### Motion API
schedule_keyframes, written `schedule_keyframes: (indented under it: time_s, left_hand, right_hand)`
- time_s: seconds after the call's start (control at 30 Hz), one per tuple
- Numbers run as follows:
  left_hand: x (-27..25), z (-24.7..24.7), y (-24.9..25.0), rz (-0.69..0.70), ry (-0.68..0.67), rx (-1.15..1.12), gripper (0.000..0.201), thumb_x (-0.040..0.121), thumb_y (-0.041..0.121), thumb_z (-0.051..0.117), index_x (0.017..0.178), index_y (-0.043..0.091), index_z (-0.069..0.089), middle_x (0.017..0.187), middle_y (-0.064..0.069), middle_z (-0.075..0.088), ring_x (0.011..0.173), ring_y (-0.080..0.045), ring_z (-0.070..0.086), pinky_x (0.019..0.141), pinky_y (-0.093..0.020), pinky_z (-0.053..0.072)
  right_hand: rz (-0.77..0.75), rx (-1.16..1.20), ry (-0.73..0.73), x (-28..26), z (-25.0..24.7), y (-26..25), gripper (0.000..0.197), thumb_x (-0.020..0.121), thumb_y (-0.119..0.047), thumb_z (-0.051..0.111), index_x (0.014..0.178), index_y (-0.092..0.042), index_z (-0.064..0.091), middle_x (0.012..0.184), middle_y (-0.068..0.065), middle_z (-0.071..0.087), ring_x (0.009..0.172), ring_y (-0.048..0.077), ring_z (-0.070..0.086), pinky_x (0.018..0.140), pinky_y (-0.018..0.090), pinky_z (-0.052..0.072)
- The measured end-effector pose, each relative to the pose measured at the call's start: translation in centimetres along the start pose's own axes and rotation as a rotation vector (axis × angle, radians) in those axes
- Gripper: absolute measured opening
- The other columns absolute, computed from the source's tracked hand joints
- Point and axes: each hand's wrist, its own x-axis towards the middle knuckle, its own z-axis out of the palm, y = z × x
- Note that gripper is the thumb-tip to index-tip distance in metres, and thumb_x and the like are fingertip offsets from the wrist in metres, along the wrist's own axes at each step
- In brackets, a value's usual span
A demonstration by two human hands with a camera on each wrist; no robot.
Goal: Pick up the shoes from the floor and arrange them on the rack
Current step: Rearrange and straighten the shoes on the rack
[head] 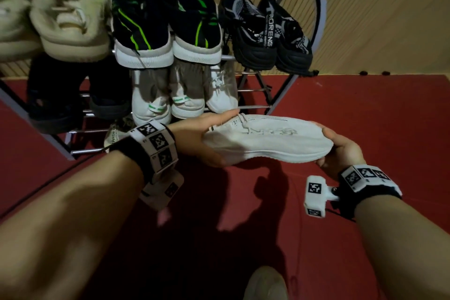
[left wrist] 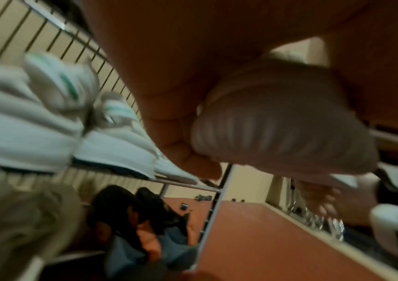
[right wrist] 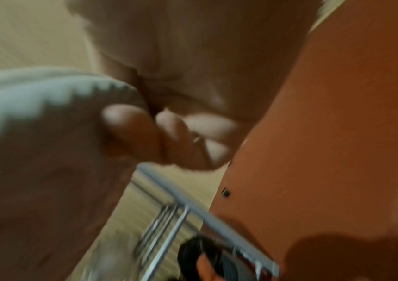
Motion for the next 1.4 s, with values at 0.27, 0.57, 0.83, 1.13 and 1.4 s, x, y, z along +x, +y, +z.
schedule_keyframes:
  time_s: [0.27,0.57,0.83,1.13,1.4]
  left_hand:
    - [-1.9,-0.4,-0.8,-0.207,0.22,0.124,0.119,0.047,0.065,0.063,0.147,0.037,0.006,0.153,-0.001,0.023,0.14,-0.013,0.023,0.112,-0.021,0.021]
    - [-5.3,-2.6,-1.8,-0.257,0.562,-0.021,0.101,0.053,0.057,0.074,0.142,0.034,0.033,0.129,0.003,0.046,0.113,-0.002,0.041,0.086,-0.005,0.026]
    - [-7.3,-3.6,-4.2,-0.439,0.833,-0.053,0.092,0.072,0.03,0.078,0.147,0.019,0.026,0.146,-0.001,0.033,0.125,-0.006,0.034,0.091,-0.011,0.022]
    - [-7.0,-3.7,-4.5,-0.399,0.86,-0.083,0.09,0.073,0.029,0.077,0.147,0.023,0.025,0.142,0.0,0.034,0.119,-0.004,0.034,0.091,-0.011,0.023]
    - [-3.1,-2.6,-4.3,-0.474,0.846,-0.074,0.062,0.061,0.05,0.074,0.099,0.01,0.046,0.107,0.0,0.034,0.093,-0.014,0.041,0.08,-0.022,0.032]
  right_hand:
    - [-0.075,-0.198,0.112,6.0,6.6,0.7,0.037,0.084,-0.059,0.051,0.096,-0.028,0.067,0.097,0.002,0.068,0.096,0.026,0.063,0.079,0.037,0.049]
    - [-0.034,-0.298,0.192,8.9,10.9,4.1,0.022,0.101,-0.028,0.038,0.107,-0.009,0.049,0.067,0.008,0.05,0.029,0.002,0.048,0.038,0.015,0.04]
    - [0.209,-0.251,0.086,10.3,16.9,7.8,0.069,0.092,-0.032,0.057,0.148,-0.025,0.017,0.137,0.011,0.048,0.103,0.034,0.065,0.079,0.039,0.05]
    - [0.189,-0.165,0.287,10.7,15.6,6.6,0.03,0.096,-0.004,0.038,0.124,-0.001,0.046,0.08,0.005,0.051,0.063,0.012,0.049,0.049,0.02,0.048]
    - [0.184,0.273,0.488,10.2,7.3,5.6,0.054,0.085,-0.059,0.051,0.114,-0.014,0.059,0.1,0.006,0.065,0.089,0.022,0.064,0.08,0.029,0.052]
